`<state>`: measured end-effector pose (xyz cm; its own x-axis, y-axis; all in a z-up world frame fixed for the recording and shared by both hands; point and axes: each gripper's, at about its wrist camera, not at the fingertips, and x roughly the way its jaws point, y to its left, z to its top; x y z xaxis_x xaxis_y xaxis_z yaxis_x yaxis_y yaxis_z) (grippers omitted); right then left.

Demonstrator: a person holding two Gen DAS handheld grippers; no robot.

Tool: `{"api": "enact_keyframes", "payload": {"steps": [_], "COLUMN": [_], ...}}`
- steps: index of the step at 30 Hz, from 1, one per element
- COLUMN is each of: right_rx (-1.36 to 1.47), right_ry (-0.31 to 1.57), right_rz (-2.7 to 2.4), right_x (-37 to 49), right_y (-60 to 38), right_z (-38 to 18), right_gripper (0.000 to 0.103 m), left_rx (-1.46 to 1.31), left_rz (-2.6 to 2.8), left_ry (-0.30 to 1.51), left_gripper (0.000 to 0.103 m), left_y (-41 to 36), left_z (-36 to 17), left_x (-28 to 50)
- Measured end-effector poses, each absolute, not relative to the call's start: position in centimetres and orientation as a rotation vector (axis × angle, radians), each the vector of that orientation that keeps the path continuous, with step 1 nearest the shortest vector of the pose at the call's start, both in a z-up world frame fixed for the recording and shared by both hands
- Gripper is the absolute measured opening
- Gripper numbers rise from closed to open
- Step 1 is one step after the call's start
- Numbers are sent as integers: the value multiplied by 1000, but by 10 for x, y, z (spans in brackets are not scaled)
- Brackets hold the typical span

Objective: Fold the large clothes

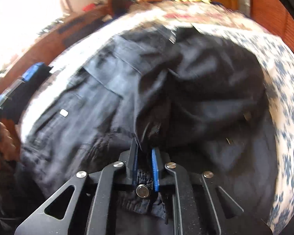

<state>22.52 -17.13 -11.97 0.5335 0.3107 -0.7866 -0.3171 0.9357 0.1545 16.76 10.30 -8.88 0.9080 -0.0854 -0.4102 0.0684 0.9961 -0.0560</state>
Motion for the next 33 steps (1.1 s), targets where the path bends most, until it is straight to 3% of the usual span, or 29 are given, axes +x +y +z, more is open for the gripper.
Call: {"api": "enact_keyframes", "payload": {"steps": [7, 9, 10, 12, 14, 33], "right_rx": [-113, -116, -109, -101, -107, -196], "right_ry": [799, 774, 769, 758, 730, 767], "right_rz": [445, 481, 491, 513, 498, 195], "right_x": [249, 253, 254, 254, 250, 252], "right_y": [-103, -90, -87, -80, -82, -202], "right_z": [-57, -46, -44, -39, -37, -122], "right_gripper": [8, 12, 17, 40, 45, 46], "left_rx": [-71, -76, -77, -77, -74, -47], "left_rz": [-55, -51, -50, -49, -51, -190], "left_ry": [435, 438, 440, 445, 450, 585], "left_gripper": [40, 40, 40, 40, 40, 40], "left_y": [119, 122, 123, 123, 122, 60], "left_z": [-91, -92, -93, -95, -96, -122], "left_x": [168, 169, 170, 171, 173, 199]}}
